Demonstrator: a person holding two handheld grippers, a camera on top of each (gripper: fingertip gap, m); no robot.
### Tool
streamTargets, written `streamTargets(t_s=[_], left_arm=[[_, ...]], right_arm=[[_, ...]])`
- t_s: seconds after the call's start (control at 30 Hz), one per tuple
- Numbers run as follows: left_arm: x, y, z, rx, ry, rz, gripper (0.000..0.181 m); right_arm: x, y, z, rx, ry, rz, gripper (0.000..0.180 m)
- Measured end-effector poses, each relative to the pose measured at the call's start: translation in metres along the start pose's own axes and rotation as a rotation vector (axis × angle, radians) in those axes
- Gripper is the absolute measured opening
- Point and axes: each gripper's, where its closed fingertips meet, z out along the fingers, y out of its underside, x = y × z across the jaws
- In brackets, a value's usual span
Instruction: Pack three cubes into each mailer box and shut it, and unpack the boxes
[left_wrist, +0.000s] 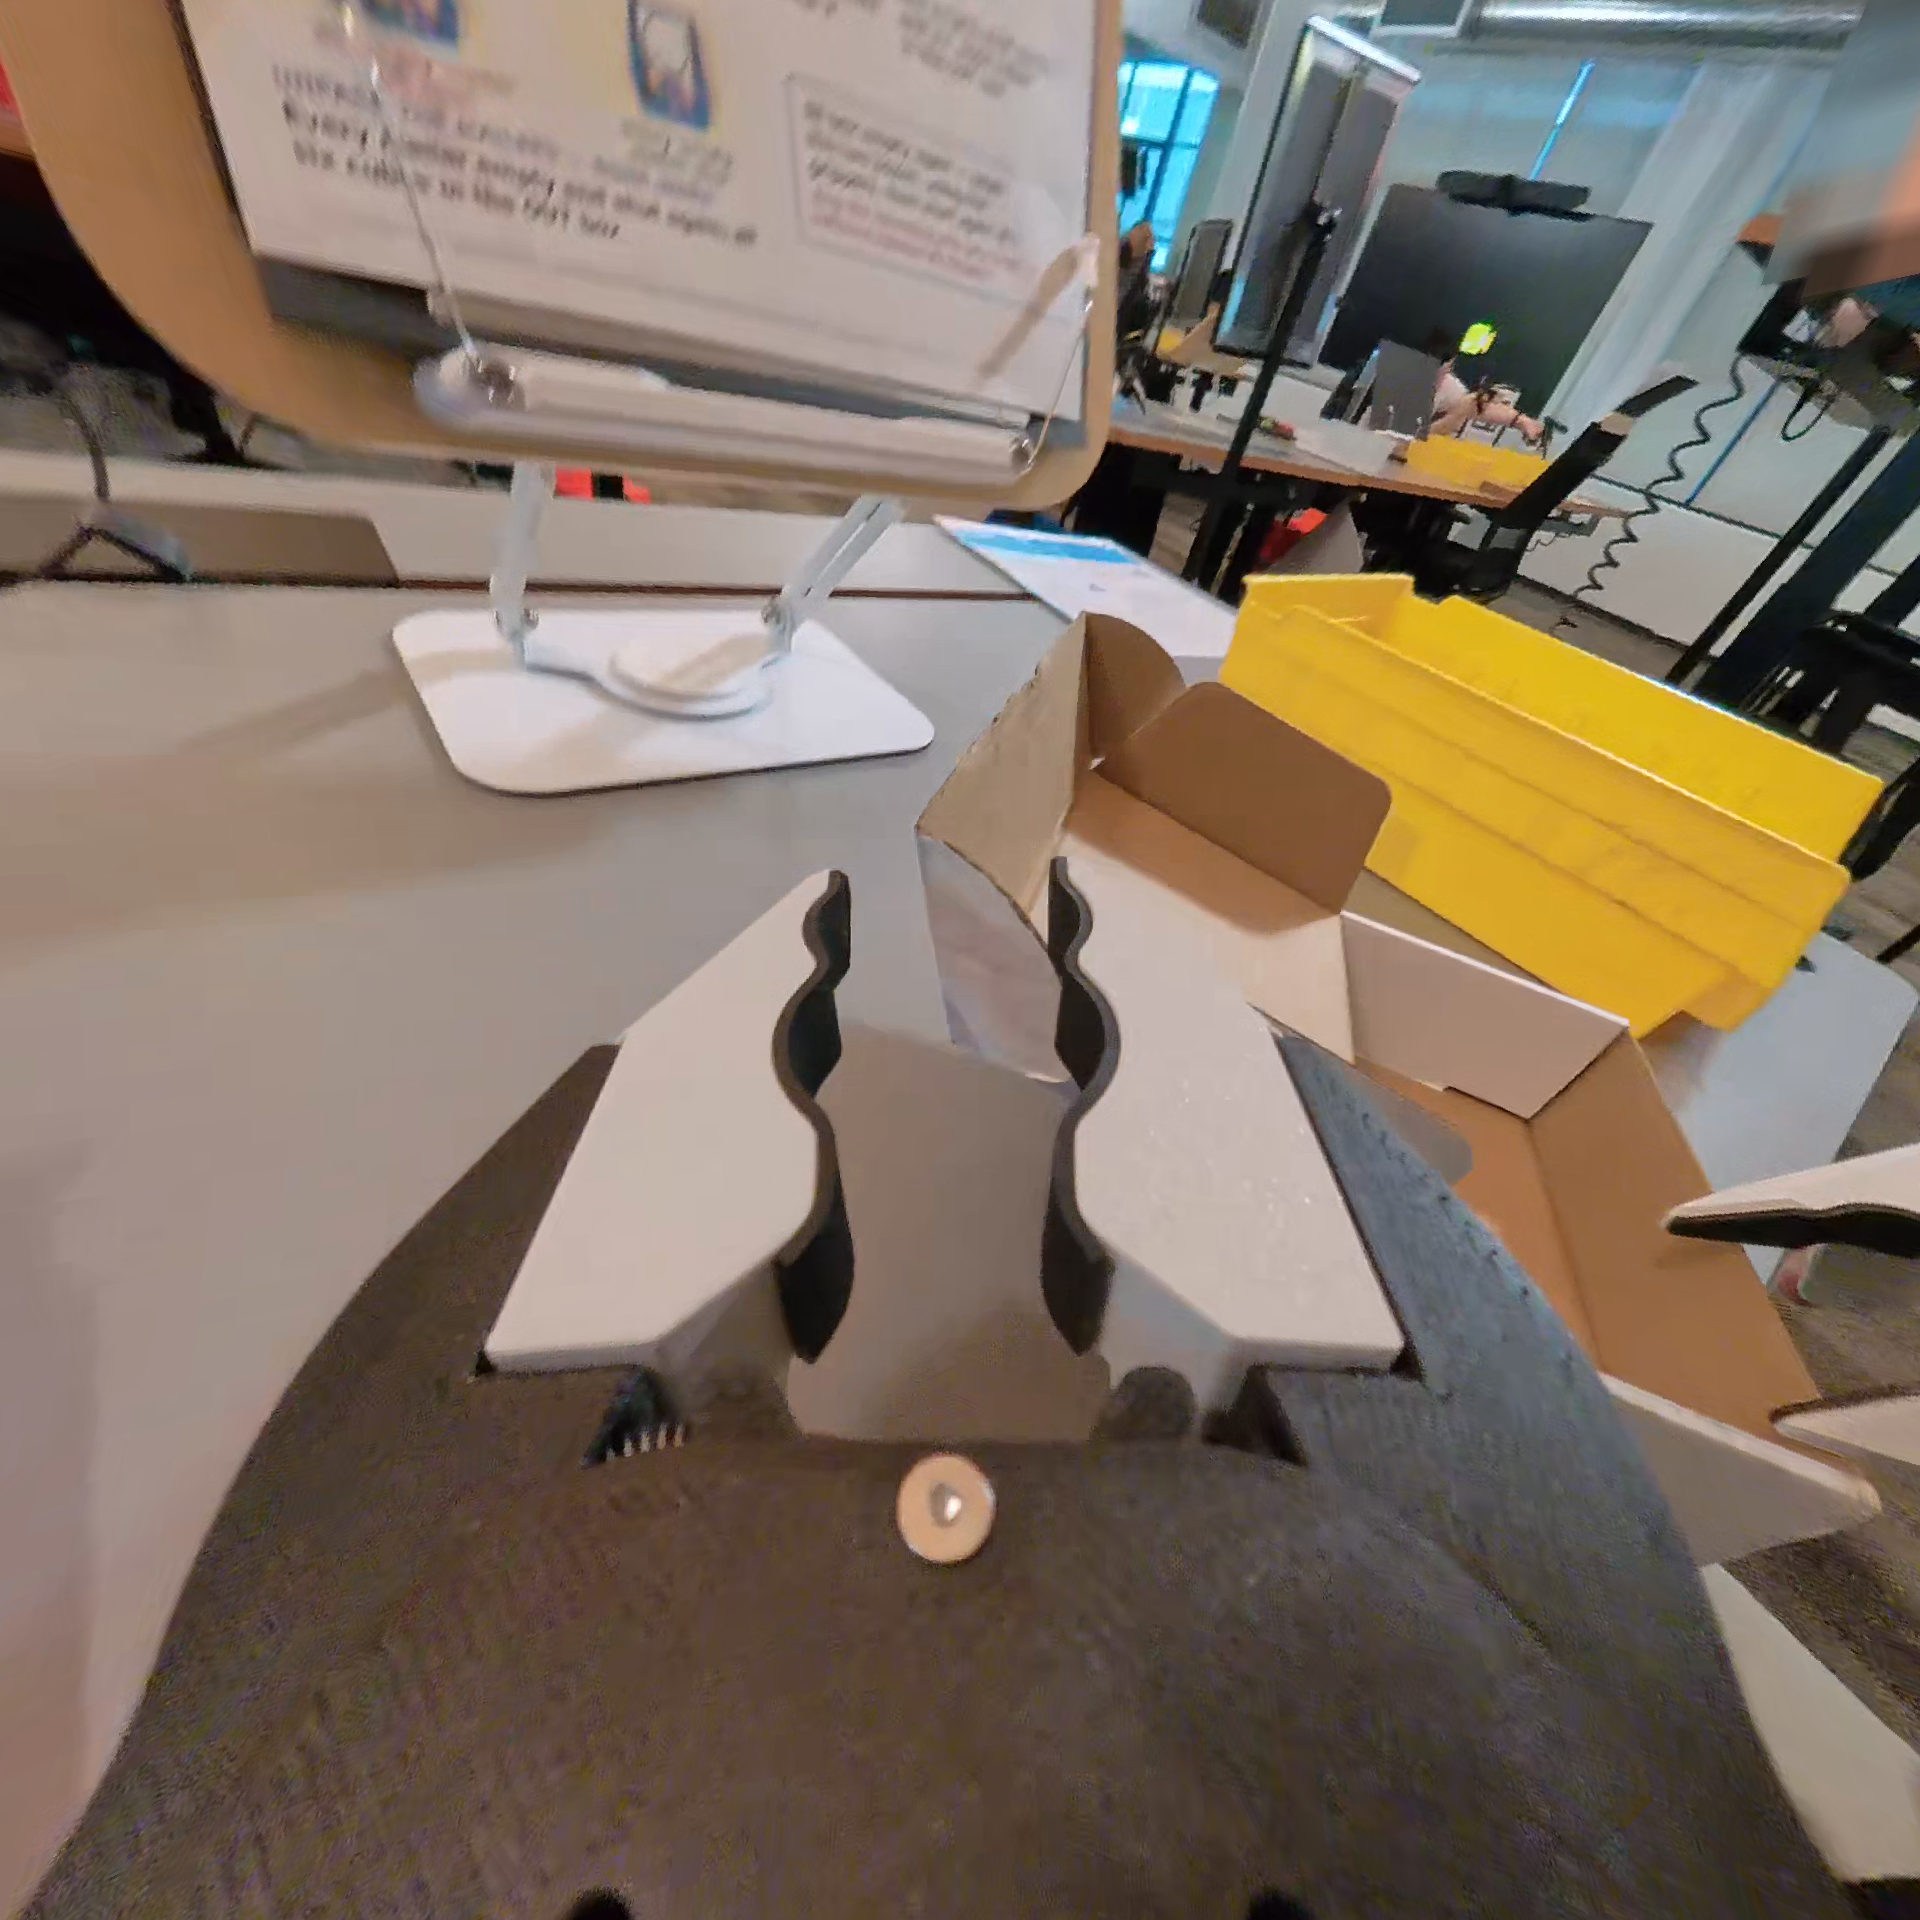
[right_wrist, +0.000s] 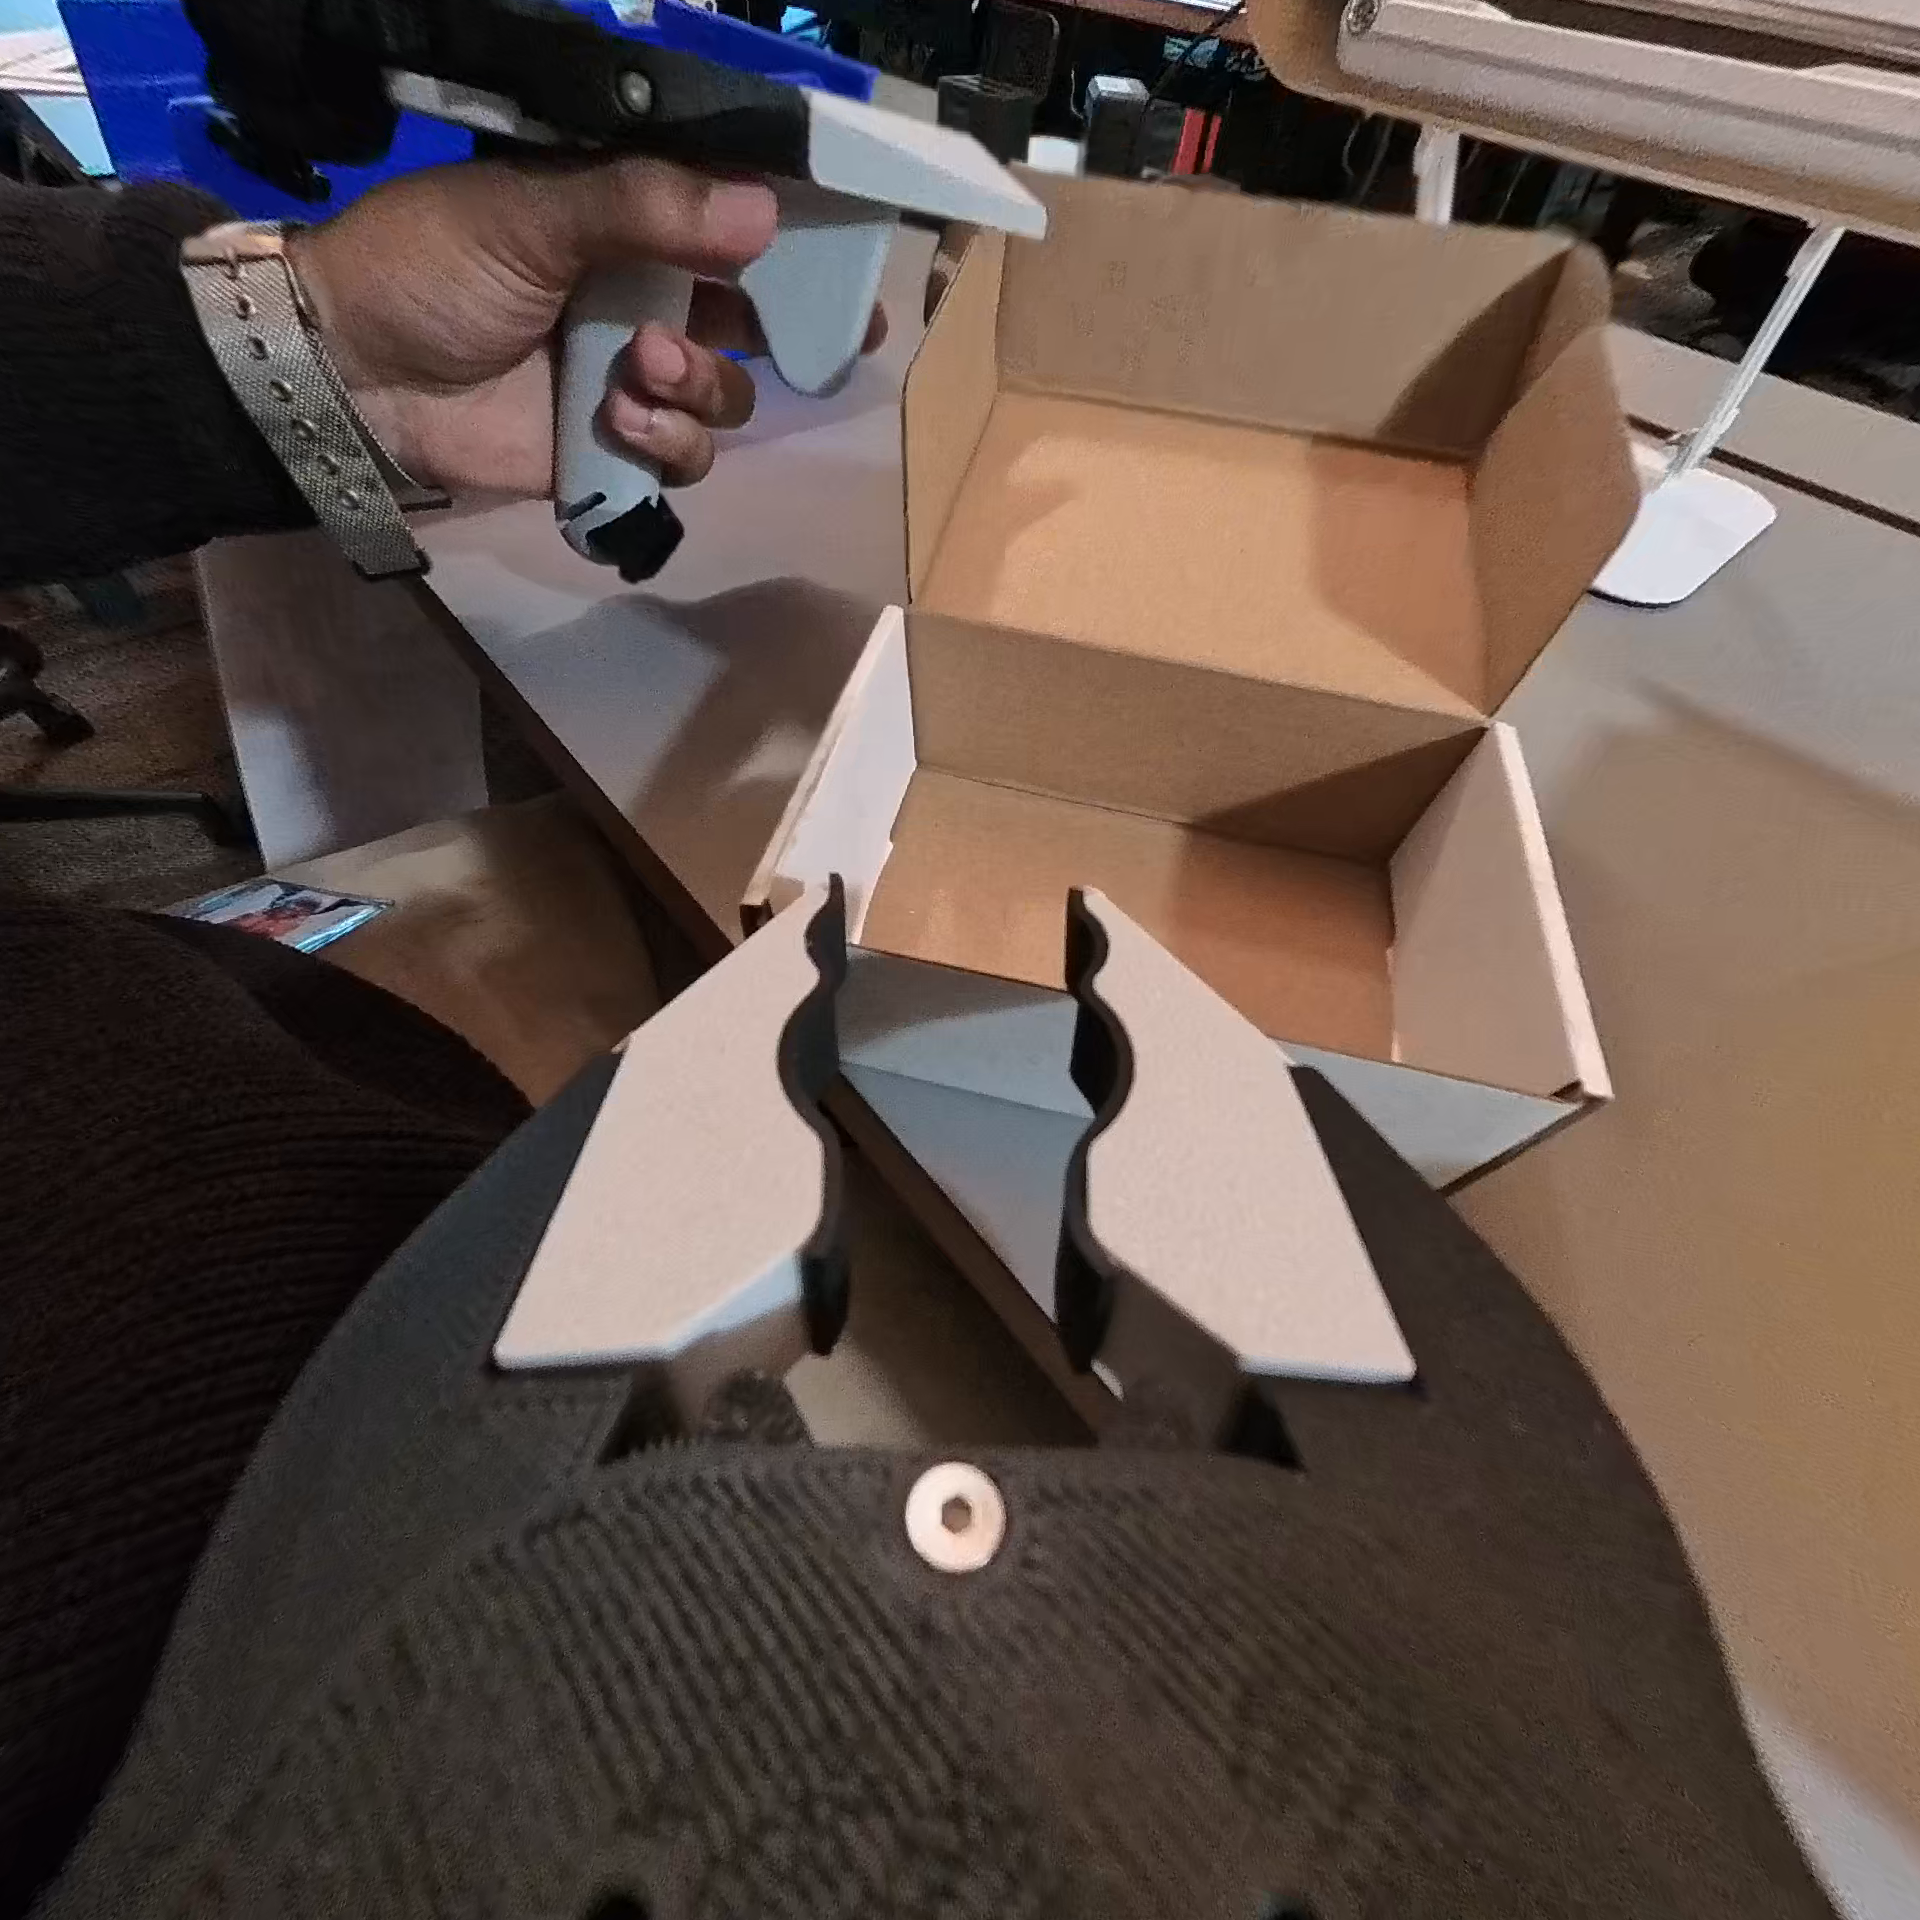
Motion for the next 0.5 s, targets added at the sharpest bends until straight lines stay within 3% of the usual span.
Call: streamTargets(t_s=[0.23, 0.5], left_arm=[[-0.016, 0.028, 0.009, -0.112, -0.052, -0.003, 0.033], [0.005, 0.002, 0.001, 0.016, 0.03, 0.038, 0.039]], right_arm=[[-0.005, -0.002, 0.002, 0.013, -0.017, 0.002, 0.042], [-0.002, -0.005, 0.0, 0.019, 0.026, -0.088, 0.047]])
